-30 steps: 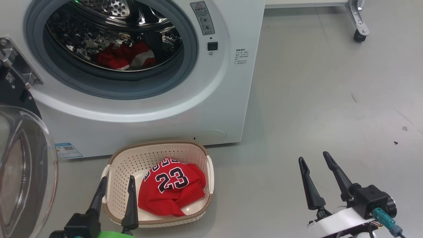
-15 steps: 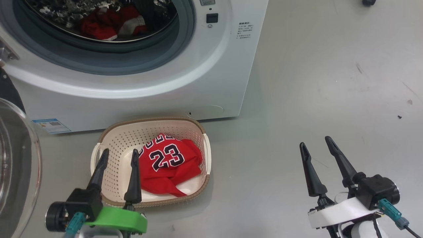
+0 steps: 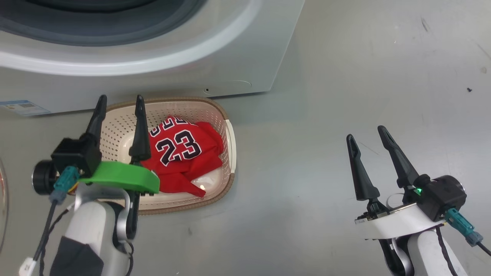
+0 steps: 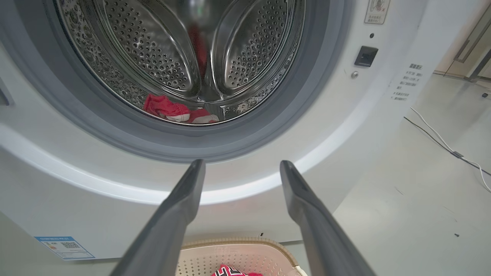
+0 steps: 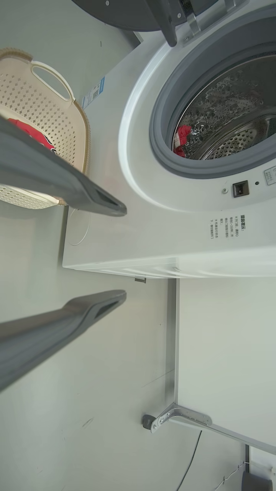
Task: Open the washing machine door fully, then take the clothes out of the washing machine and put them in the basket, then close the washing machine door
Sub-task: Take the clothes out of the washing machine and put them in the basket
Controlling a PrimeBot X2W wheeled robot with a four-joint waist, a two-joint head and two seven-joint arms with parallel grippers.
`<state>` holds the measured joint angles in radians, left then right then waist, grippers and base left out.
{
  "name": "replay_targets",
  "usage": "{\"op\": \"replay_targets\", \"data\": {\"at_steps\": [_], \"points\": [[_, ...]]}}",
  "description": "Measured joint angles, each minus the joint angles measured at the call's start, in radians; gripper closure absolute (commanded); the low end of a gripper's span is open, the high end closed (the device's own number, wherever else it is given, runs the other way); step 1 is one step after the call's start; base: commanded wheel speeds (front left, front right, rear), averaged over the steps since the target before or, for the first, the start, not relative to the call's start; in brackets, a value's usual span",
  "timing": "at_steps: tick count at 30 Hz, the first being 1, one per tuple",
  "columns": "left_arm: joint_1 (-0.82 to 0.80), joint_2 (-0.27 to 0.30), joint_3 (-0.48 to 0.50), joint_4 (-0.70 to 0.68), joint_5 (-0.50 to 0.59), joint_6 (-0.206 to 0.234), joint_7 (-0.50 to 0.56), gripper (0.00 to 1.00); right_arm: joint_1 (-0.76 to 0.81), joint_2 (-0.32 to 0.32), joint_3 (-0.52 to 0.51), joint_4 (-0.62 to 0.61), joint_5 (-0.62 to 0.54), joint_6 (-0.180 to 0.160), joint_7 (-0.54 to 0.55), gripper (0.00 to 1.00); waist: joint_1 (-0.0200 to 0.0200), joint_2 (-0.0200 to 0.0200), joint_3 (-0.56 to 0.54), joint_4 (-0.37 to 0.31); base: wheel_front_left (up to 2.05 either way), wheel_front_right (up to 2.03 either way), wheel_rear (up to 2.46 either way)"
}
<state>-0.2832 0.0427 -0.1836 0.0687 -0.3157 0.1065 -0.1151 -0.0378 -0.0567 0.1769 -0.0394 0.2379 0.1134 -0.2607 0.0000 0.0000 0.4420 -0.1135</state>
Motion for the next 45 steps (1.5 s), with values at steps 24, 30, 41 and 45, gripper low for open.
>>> {"op": "replay_targets", "data": {"at_steps": [24, 30, 41, 45], "points": [[-0.56, 0.223, 0.091, 0.223, 0.053, 0.0, 0.354, 0.0, -0.183, 0.011, 0.087, 0.017, 0.139, 0.008, 0.0, 0.0, 0.0001, 0.0, 0.252, -0.168, 0.0, 0.0, 0.0], [-0.676, 0.275, 0.102, 0.25, 0.063, -0.002, 0.44, 0.0, -0.208, 0.012, 0.101, 0.017, 0.195, 0.008, 0.0, 0.0, 0.0001, 0.0, 0.289, -0.212, 0.0, 0.0, 0.0], [-0.83, 0.374, 0.11, 0.312, 0.099, -0.023, 0.59, 0.0, -0.246, 0.013, 0.137, 0.026, 0.249, 0.008, 0.0, 0.0, 0.0001, 0.0, 0.335, -0.276, 0.0, 0.0, 0.0], [-0.874, 0.407, 0.11, 0.331, 0.118, -0.023, 0.633, 0.0, -0.249, 0.014, 0.148, 0.031, 0.256, 0.008, 0.0, 0.0, 0.0001, 0.0, 0.345, -0.295, 0.0, 0.0, 0.0]]}}
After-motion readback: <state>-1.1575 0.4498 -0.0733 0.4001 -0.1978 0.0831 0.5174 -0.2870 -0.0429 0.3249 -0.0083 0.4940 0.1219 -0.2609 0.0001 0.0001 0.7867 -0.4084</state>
